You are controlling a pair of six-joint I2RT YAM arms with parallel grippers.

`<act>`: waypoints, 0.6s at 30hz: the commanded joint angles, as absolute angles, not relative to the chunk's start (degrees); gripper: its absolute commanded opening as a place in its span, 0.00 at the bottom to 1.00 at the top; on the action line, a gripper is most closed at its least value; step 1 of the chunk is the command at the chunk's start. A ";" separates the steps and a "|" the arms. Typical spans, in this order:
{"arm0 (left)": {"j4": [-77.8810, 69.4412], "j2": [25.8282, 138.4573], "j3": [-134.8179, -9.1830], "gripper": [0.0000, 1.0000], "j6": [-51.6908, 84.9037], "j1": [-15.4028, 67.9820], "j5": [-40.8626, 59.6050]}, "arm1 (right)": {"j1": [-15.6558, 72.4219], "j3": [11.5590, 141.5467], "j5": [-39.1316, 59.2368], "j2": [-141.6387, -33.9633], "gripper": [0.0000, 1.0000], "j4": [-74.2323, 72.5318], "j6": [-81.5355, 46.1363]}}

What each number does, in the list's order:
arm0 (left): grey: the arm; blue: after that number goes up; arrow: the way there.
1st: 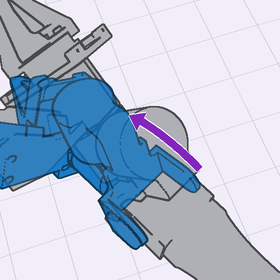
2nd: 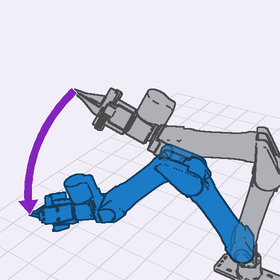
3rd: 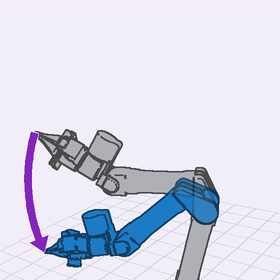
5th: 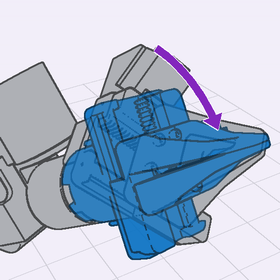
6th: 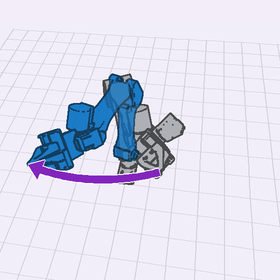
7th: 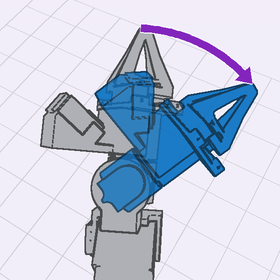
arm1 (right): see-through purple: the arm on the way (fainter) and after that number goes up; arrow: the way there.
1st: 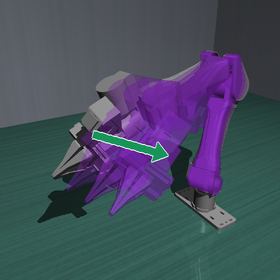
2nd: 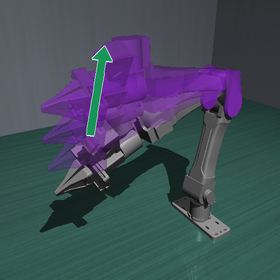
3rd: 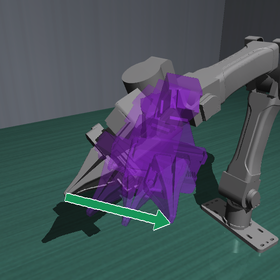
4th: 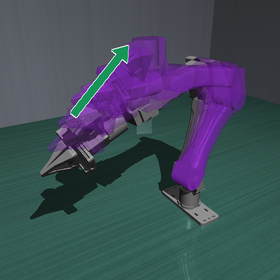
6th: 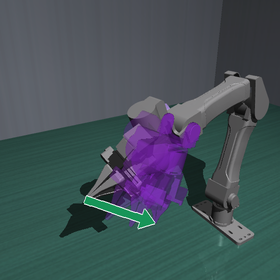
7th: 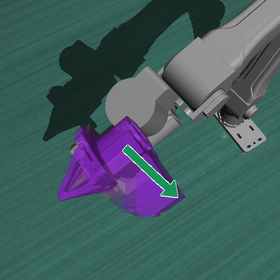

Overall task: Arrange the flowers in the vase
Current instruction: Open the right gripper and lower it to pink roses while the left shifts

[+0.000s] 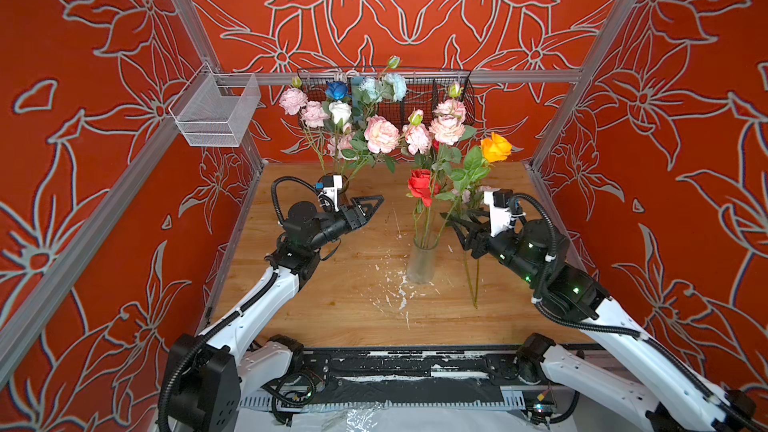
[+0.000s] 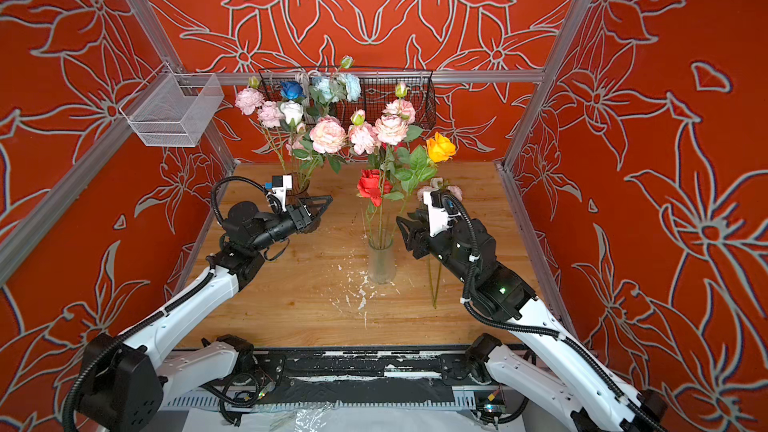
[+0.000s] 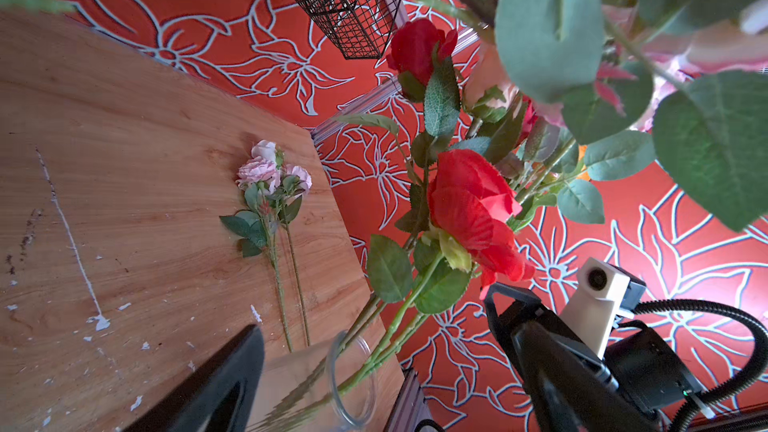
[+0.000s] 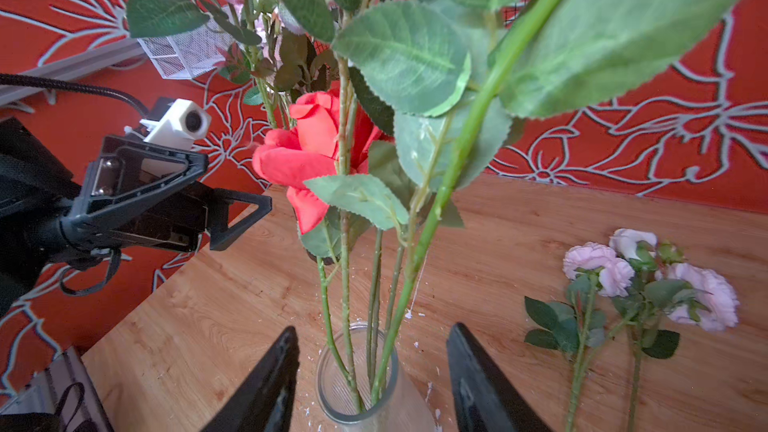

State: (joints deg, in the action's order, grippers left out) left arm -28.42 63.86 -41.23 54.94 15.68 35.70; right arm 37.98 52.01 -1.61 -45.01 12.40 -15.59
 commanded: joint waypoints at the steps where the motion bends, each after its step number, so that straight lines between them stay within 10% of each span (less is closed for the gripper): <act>1: -29.96 63.45 -41.13 0.96 54.85 15.38 36.09 | 38.41 55.34 -4.20 -44.90 0.63 19.31 -15.16; 18: -11.27 59.12 -45.53 0.96 44.73 15.45 24.30 | 37.97 61.21 -18.83 -39.34 0.70 39.14 -17.91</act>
State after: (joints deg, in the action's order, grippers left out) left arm -18.81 61.21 -42.70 48.95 15.68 30.55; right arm 37.93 59.42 -13.32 -40.86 33.01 -16.36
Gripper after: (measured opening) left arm 0.964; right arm 0.704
